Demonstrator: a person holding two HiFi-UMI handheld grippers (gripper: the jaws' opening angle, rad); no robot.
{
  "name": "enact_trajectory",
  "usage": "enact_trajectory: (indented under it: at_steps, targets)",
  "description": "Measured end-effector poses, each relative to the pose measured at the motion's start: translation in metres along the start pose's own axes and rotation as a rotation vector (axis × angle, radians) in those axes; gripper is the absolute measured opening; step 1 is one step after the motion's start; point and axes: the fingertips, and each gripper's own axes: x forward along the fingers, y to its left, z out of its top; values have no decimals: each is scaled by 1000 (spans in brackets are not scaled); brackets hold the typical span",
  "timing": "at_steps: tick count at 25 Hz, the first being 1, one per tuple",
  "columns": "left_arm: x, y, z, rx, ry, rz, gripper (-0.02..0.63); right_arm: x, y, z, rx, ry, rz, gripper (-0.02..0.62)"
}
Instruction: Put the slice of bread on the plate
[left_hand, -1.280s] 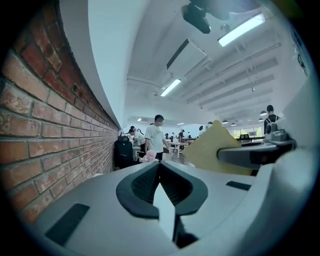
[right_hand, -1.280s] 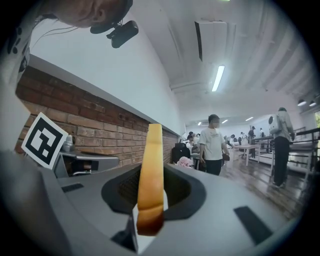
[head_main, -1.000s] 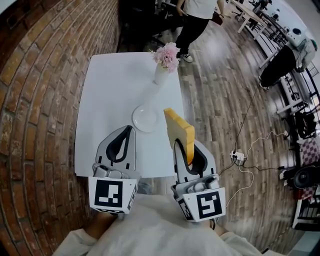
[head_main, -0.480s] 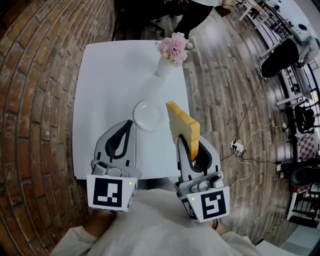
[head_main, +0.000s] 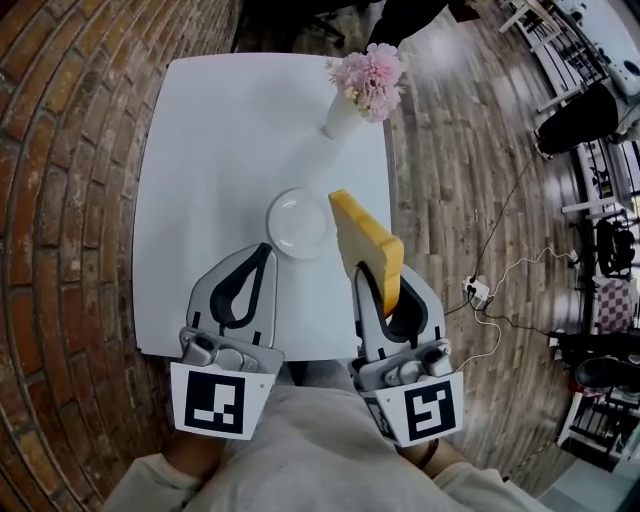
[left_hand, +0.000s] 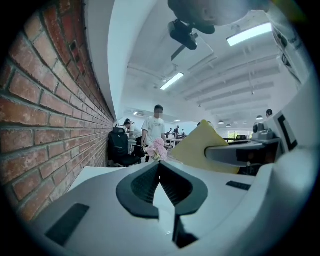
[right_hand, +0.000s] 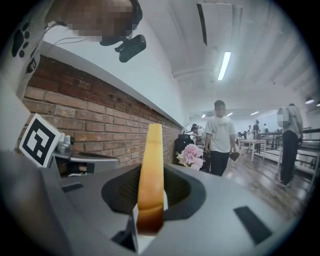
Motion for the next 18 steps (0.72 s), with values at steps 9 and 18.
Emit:
enact_trajectory:
  at_steps: [9, 18]
  targets:
    - [18, 9, -28, 25, 32, 42, 9, 29, -13, -36, 63, -7, 46, 91]
    - [27, 17, -37, 44, 16, 74, 9, 45, -14, -71, 101, 7, 85, 89]
